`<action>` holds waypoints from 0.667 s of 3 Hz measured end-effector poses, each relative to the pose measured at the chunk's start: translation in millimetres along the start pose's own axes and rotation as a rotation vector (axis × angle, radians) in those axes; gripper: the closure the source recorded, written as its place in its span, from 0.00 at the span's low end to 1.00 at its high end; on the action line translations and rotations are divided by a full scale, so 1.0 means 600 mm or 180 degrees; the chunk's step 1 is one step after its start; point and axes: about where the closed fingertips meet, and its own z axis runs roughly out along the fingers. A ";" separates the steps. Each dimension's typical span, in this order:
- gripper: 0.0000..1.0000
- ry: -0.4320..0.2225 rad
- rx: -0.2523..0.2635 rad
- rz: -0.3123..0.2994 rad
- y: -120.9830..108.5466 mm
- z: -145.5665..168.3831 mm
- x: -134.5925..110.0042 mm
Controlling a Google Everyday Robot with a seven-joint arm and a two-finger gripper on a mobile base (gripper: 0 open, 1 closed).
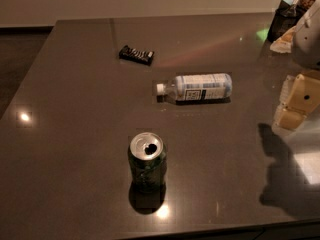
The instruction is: Knock green can over
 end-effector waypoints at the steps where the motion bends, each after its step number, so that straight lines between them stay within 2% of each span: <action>1: 0.00 0.0000 0.0001 0.0000 0.000 0.000 0.000; 2: 0.00 -0.0111 -0.0067 -0.0022 0.004 -0.005 -0.010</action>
Offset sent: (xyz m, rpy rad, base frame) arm -0.0070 0.0184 0.0063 0.1185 0.0596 0.0671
